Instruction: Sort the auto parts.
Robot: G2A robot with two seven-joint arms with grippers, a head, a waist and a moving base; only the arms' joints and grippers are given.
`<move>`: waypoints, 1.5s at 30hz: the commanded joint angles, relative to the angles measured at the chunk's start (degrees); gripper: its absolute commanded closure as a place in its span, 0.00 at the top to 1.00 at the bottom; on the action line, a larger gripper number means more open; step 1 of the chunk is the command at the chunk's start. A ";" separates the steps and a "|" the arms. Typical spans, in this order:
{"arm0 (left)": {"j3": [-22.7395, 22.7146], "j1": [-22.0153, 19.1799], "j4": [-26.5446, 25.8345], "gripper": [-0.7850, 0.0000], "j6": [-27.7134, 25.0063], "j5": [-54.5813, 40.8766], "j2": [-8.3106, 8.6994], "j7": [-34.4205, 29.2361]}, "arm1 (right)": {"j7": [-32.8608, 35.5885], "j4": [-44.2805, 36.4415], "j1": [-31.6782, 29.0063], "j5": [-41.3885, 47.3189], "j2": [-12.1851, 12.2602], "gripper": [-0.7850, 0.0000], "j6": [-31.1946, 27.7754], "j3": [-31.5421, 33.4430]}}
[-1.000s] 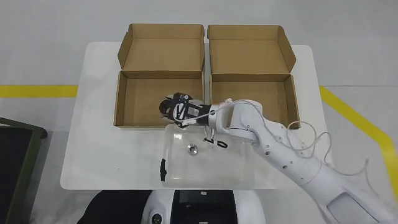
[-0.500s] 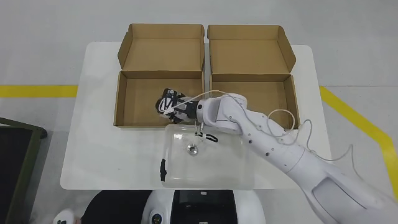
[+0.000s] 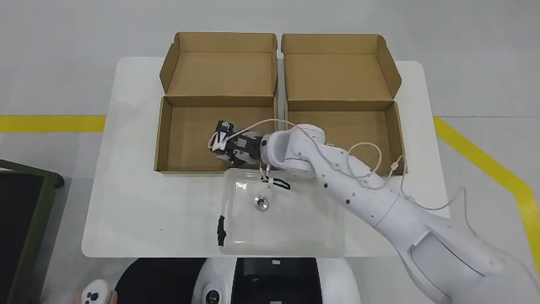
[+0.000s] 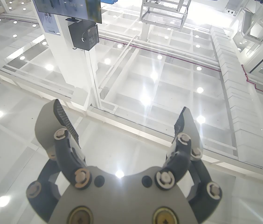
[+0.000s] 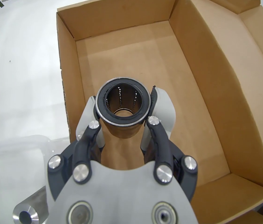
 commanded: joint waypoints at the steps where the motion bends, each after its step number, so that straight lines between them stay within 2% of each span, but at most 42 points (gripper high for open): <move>1: 0.00 0.00 0.00 1.00 0.00 0.00 0.00 0.00 | 0.17 0.92 0.07 0.09 -0.31 0.18 -0.44 0.05; 4: 0.00 0.00 0.00 1.00 0.00 0.00 0.00 0.00 | 0.13 2.37 0.01 0.40 -0.77 0.29 -0.79 0.32; 6: 0.00 0.00 0.00 1.00 0.00 0.00 0.00 0.00 | -0.03 3.01 0.00 0.14 -0.97 0.41 -1.03 0.56; 7: 0.00 0.00 0.00 1.00 0.00 0.00 0.00 0.00 | -0.03 3.21 -0.06 -0.04 -1.01 0.44 -1.13 0.72; 8: 0.00 0.00 0.00 1.00 0.00 0.00 0.00 0.00 | -0.03 3.26 -0.15 -0.19 -1.04 0.79 -1.27 0.91; 9: 0.00 0.00 0.00 1.00 0.00 0.00 0.00 0.00 | -0.06 3.19 -0.27 -0.30 -1.04 0.87 -1.33 1.16; 13: 0.00 0.00 0.00 1.00 0.00 0.00 0.00 0.00 | 0.04 1.22 -1.06 -1.39 -0.79 0.99 -1.61 2.26; 20: 0.00 0.00 0.00 1.00 0.00 0.00 0.00 0.00 | 1.39 -7.02 -3.41 -3.92 0.74 1.00 -2.55 5.85; 25: 0.00 0.00 0.00 1.00 0.00 0.00 0.00 0.00 | 4.73 -15.09 -5.64 -7.39 2.42 1.00 -3.43 9.37; 35: 0.00 0.00 0.00 1.00 0.00 0.00 0.00 0.00 | 9.05 -30.56 -15.01 -9.29 6.13 1.00 -8.50 17.54; 45: 0.00 0.00 0.00 1.00 0.00 0.00 0.00 0.00 | 9.54 -41.00 -24.62 -10.84 9.08 1.00 -15.70 23.45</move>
